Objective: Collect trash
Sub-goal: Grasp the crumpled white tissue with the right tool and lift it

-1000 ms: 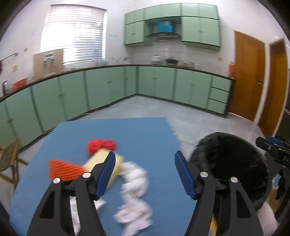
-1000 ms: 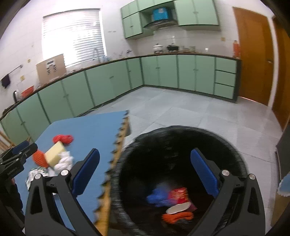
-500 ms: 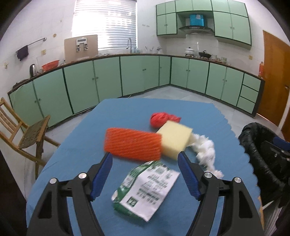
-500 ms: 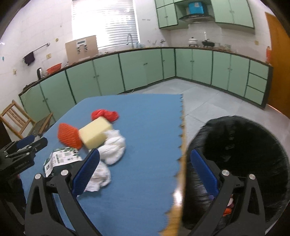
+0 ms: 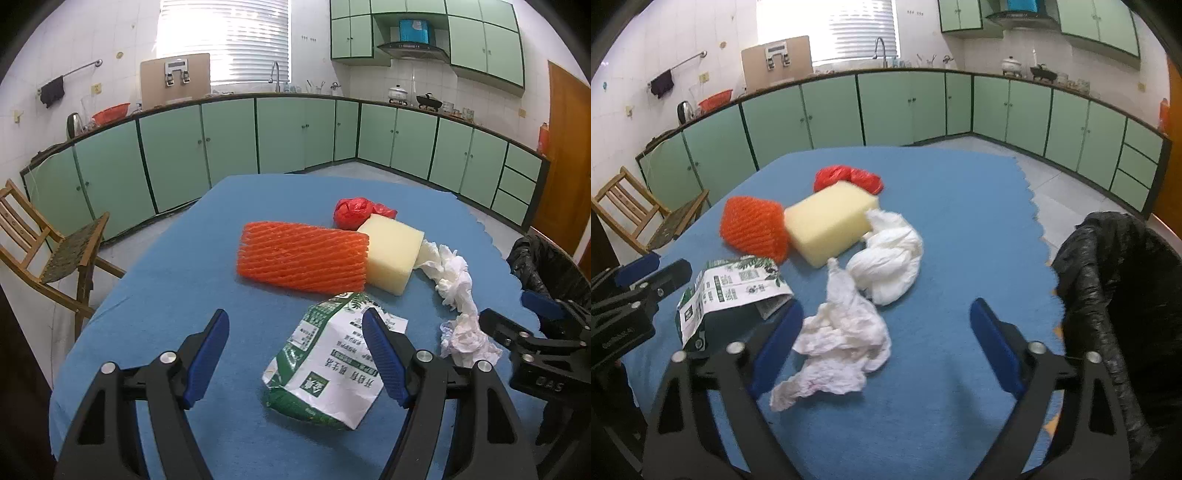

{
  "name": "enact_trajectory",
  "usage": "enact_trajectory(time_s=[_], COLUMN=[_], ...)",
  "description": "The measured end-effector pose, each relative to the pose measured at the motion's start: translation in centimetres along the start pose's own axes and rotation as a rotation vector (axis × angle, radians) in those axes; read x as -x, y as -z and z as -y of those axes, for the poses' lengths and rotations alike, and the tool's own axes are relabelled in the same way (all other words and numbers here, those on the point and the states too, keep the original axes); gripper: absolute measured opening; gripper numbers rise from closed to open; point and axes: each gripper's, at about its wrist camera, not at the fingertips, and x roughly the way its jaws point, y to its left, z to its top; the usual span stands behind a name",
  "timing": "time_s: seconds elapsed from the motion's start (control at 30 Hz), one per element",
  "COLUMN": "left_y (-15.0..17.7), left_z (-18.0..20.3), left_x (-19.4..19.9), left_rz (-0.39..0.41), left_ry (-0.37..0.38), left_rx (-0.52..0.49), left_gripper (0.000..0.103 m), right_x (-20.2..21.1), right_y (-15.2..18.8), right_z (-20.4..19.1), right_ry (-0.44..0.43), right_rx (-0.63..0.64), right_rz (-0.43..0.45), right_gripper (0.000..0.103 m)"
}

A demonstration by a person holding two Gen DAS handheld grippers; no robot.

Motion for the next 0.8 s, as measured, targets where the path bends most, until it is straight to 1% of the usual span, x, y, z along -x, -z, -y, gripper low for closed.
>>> enact_trajectory(time_s=[0.07,0.13,0.2,0.23,0.3,0.33,0.37,0.47,0.5,0.6,0.8], left_y=[0.1,0.1,0.2,0.2,0.2,0.2,0.2,0.1,0.1,0.2,0.8], left_z=[-0.2,-0.4,-0.5,-0.4,-0.1,0.0,0.2,0.9,1.1,1.8,3.0], left_x=[-0.1,-0.2,-0.3,-0.4,-0.5,-0.5,-0.5,-0.6,-0.6,-0.6,-1.7], left_rz=[-0.003,-0.009,-0.014,-0.016,-0.021,-0.022,-0.021,-0.021,-0.021,-0.022,-0.058], left_ry=[0.004,0.01,0.016,0.018,0.026,0.029,0.033,0.045,0.049,0.061,0.062], left_rx=[0.003,0.007,0.008,0.008,0.01,0.011,0.01,0.001,-0.003,-0.021,-0.067], left_gripper=[0.073,0.073,0.073,0.074,0.076,0.077,0.077,0.078,0.08,0.082,0.084], right_x=[-0.4,-0.8,-1.2,-1.3,-1.5,-1.6,-1.7,-1.3,-1.1,-0.4,0.8], right_y=[0.1,0.3,0.5,0.6,0.8,0.9,1.0,1.1,1.1,0.9,0.5], right_z=[-0.2,-0.3,-0.3,-0.3,-0.2,-0.2,-0.3,-0.4,-0.4,0.2,2.0], right_ry=[-0.003,-0.016,-0.038,-0.049,-0.074,-0.087,-0.105,-0.125,-0.127,-0.133,-0.119], right_rx=[-0.005,-0.003,0.002,0.001,-0.005,-0.007,-0.008,0.002,0.008,-0.006,-0.032], right_rz=[-0.016,-0.034,-0.062,-0.069,-0.086,-0.094,-0.102,-0.102,-0.099,-0.093,-0.082], right_gripper=[0.08,0.074,0.065,0.062,0.046,0.042,0.034,0.024,0.022,0.021,0.021])
